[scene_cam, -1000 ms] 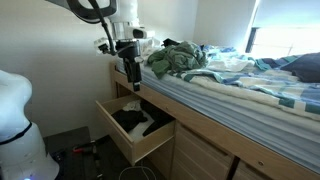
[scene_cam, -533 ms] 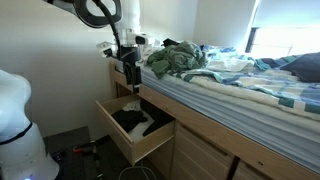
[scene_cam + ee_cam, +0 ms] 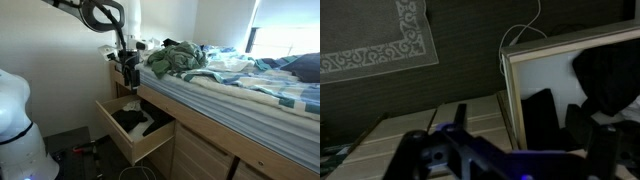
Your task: Move the object from the drawer and put it on the bed
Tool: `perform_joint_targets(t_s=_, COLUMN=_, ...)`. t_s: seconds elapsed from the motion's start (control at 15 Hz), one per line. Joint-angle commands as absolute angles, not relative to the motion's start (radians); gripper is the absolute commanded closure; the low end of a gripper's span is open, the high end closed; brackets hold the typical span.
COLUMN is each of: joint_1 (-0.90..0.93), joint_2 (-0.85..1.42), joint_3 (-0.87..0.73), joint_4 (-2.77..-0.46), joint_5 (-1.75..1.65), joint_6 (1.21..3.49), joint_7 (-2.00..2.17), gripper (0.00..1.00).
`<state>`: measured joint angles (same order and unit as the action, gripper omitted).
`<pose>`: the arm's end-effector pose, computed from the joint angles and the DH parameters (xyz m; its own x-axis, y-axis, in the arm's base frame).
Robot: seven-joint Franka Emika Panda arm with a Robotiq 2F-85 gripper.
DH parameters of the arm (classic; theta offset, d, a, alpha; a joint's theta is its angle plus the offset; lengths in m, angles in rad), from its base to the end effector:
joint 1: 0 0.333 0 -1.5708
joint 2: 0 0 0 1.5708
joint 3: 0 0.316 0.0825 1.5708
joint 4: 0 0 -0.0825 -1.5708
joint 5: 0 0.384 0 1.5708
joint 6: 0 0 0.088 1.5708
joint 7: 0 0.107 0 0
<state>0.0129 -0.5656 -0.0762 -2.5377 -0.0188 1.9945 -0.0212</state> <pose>0.3757 -0.0259 0.4643 0.9995 -0.0234 0.0218 -0.0229 -0.9995 -0.0231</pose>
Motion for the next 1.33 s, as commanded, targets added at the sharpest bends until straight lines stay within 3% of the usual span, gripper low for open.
perform_joint_targets(t_s=0.0, joint_1=0.061, joint_2=-0.486, joint_3=-0.042, joint_4=-2.523, joint_5=0.057, joint_6=2.006, joint_7=-0.055, gripper=0.0)
perform_joint_targets(t_s=0.6, joint_1=0.114, joint_2=-0.315, joint_3=0.009, joint_4=-2.451, joint_5=0.225, joint_6=1.99, joint_7=-0.033, gripper=0.0)
perform_joint_targets(t_s=1.27, joint_1=0.111, joint_2=-0.285, joint_3=0.038, joint_4=-2.46, joint_5=0.194, joint_6=2.023, joint_7=-0.027, gripper=0.0)
